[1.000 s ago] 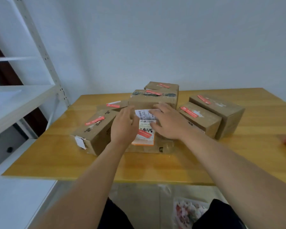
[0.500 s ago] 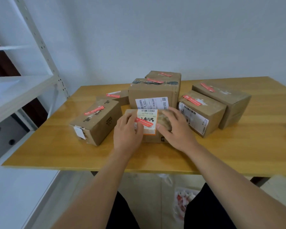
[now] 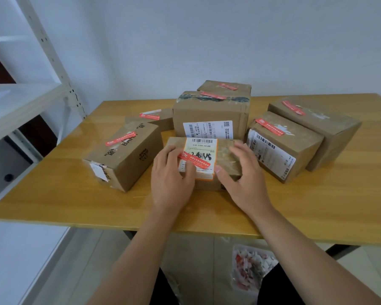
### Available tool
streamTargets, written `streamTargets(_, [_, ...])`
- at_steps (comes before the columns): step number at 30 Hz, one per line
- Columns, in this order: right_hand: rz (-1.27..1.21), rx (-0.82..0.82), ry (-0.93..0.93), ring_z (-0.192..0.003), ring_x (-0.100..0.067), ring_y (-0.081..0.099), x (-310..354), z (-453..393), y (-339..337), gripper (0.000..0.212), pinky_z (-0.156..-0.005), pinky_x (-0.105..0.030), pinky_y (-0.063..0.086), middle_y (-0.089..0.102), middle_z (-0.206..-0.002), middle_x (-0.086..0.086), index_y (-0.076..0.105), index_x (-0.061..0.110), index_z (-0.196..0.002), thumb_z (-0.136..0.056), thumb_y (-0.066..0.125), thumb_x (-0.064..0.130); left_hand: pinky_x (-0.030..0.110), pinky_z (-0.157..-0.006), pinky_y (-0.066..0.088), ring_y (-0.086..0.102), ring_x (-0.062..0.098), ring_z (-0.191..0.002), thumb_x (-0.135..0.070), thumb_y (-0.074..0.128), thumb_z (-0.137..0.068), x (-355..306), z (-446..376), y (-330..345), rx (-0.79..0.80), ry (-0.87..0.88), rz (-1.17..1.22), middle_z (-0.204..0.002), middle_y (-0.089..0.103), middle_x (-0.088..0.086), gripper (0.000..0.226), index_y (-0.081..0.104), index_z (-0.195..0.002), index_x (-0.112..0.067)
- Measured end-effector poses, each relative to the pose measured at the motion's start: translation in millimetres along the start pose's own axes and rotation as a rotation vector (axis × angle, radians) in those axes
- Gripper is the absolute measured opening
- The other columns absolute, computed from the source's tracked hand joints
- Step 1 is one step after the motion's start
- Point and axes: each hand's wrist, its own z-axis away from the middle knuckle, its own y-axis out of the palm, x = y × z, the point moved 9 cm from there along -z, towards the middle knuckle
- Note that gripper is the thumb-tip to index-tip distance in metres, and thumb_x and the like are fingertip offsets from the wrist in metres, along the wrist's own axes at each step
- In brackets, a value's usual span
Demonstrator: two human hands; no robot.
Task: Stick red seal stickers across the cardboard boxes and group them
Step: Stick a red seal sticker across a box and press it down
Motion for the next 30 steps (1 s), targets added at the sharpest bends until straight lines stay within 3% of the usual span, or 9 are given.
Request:
streamTargets(1, [0.000,-0.014,-0.029,-0.139,-0.004,0.029,2.1,1.0,-2.1,0.066,-0.110,-0.011,0.025,0.038,-0.148,0.003,0.050,0.012,-0.136,-0.085,0.057,0.053,0.032,-0.103,0.040,0.042,0.019,-0.128,-0.036,0.046,-0.090,0.1,2.5,-1.8,-0.032,0.009,0.025,-0.136,0.052,0.007,0.048,0.059,-0.125,-0.006])
streamTargets(3, [0.002,-0.044,-0.085,-0.139,-0.012,0.033,6.3,1.5,-4.7,0.063,-0.112,-0.030,0.037,0.040,-0.144,-0.002,0.053,0.009,-0.131,-0.084,0.058,0.050,0.024,-0.100,0.036,0.040,0.016,-0.127,-0.038,0.045,-0.090,1.7,7.2,-3.6,-0.085,0.018,0.076,-0.133,0.051,0.008,0.048,0.061,-0.121,-0.006])
streamTargets(6, [0.033,-0.074,-0.144,-0.139,-0.023,0.034,13.8,2.7,-7.3,0.059,-0.109,-0.046,0.041,0.040,-0.141,-0.008,0.053,0.006,-0.128,-0.085,0.059,0.046,0.014,-0.100,0.030,0.037,0.009,-0.125,-0.037,0.046,-0.091,4.6,9.0,-6.0,-0.127,0.000,0.188,-0.130,0.049,0.007,0.042,0.063,-0.116,-0.008])
streamTargets(9, [0.042,-0.083,-0.166,-0.140,-0.027,0.033,14.9,2.1,-5.9,0.058,-0.107,-0.051,0.041,0.040,-0.140,-0.011,0.053,0.004,-0.126,-0.084,0.059,0.044,0.029,-0.096,0.046,0.041,0.013,-0.123,-0.033,0.050,-0.092,9.0,5.6,-7.0,-0.141,-0.031,0.251,-0.128,0.048,0.003,0.034,0.062,-0.116,-0.012])
streamTargets(14, [0.066,-0.098,-0.187,-0.143,-0.031,0.027,13.9,2.6,-4.3,0.056,-0.110,-0.051,0.038,0.040,-0.139,-0.015,0.054,0.003,-0.124,-0.083,0.060,0.041,0.044,-0.095,0.051,0.040,0.019,-0.129,-0.035,0.051,-0.092,13.0,8.0,-5.8,-0.146,-0.011,0.277,-0.138,0.042,0.006,0.043,0.060,-0.127,-0.013])
streamTargets(19, [0.097,-0.098,-0.160,-0.146,-0.029,0.023,9.4,2.8,-3.8,0.054,-0.114,-0.021,0.025,0.039,-0.141,-0.013,0.053,0.004,-0.125,-0.085,0.058,0.040,0.045,-0.088,0.055,0.043,0.019,-0.129,-0.034,0.052,-0.093,13.3,11.2,-4.4,-0.145,0.017,0.313,-0.137,0.043,0.005,0.032,0.066,-0.113,-0.014])
streamTargets(22, [0.167,-0.125,-0.206,-0.145,-0.032,0.025,16.3,3.7,-6.1,0.051,-0.115,-0.043,0.031,0.044,-0.138,-0.014,0.053,0.005,-0.125,-0.085,0.057,0.037,0.044,-0.088,0.055,0.042,0.017,-0.130,-0.034,0.053,-0.093,11.5,11.8,-5.2,-0.133,0.029,0.337,-0.137,0.043,0.004,0.028,0.065,-0.110,-0.014])
streamTargets(24, [0.242,-0.146,-0.259,-0.143,-0.033,0.029,23.5,4.8,-7.0,0.048,-0.116,-0.054,0.025,0.050,-0.135,-0.012,0.053,0.007,-0.124,-0.086,0.057,0.035,0.045,-0.090,0.053,0.039,0.015,-0.131,-0.032,0.055,-0.094,11.2,10.6,-4.1,-0.116,0.018,0.348,-0.137,0.044,0.002,0.024,0.064,-0.109,-0.016])
streamTargets(30, [0.327,-0.116,-0.332,-0.135,-0.030,0.042,31.0,9.3,-2.4,0.043,-0.111,-0.051,0.033,0.056,-0.131,-0.013,0.061,0.004,-0.121,-0.089,0.055,0.031,0.047,-0.096,0.047,0.039,0.013,-0.123,-0.033,0.062,-0.090,10.3,0.6,-7.9,-0.077,-0.028,0.271,-0.128,0.050,-0.004,0.019,0.066,-0.105,-0.022])
